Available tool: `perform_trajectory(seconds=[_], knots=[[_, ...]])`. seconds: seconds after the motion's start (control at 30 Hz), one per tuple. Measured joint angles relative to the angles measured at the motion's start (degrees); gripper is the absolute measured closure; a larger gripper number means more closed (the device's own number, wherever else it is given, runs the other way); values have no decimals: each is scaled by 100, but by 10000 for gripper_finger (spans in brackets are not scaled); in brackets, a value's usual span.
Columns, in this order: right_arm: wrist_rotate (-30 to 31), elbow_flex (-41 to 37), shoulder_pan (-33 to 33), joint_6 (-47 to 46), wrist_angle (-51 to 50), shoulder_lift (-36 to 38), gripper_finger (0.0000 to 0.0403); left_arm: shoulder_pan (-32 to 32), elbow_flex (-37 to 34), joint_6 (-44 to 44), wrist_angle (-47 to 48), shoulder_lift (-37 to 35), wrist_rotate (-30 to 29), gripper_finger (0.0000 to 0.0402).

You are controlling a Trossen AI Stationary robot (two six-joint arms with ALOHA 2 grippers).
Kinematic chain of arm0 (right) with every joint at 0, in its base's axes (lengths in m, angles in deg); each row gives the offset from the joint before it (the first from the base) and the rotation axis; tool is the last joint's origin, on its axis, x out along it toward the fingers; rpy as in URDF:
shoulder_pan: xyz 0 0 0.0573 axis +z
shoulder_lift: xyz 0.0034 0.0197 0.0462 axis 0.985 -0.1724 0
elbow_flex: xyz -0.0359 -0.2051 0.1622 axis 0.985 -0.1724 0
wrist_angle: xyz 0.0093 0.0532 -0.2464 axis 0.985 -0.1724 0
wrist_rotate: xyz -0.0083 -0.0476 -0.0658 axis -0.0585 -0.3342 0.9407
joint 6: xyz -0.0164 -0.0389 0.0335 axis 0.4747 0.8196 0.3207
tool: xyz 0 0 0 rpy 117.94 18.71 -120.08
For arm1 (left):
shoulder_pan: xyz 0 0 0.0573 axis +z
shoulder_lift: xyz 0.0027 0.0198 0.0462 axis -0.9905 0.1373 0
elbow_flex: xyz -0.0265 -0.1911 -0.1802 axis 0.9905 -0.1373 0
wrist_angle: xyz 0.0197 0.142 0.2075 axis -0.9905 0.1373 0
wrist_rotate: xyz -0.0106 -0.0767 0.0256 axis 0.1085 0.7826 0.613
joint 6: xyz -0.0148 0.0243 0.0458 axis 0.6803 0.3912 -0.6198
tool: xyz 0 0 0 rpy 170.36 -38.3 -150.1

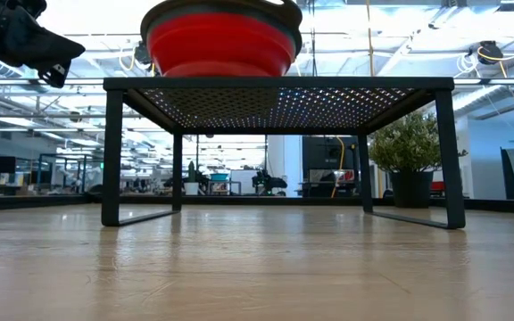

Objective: Pick & Place Fruit
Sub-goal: Put the patterned blue table knife on the shelf beside of the red colander

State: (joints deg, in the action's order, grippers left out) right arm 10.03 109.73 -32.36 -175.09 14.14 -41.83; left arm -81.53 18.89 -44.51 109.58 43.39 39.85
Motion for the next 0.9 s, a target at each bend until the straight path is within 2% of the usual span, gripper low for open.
perform_trajectory(seconds=[0.27,0.47,0.63,0.9], knots=[[-16,-320,-164,-78,-1,0,208,0,0,15,-4,0,-2,386],[-182,-535,-202,-134,198,2,171,0,0,15,-4,0,-2,397],[-313,-735,-199,-276,358,2,161,-2,0,13,-2,0,-4,394],[-306,-1130,-199,-355,798,2,171,-2,0,11,-2,0,-4,389]])
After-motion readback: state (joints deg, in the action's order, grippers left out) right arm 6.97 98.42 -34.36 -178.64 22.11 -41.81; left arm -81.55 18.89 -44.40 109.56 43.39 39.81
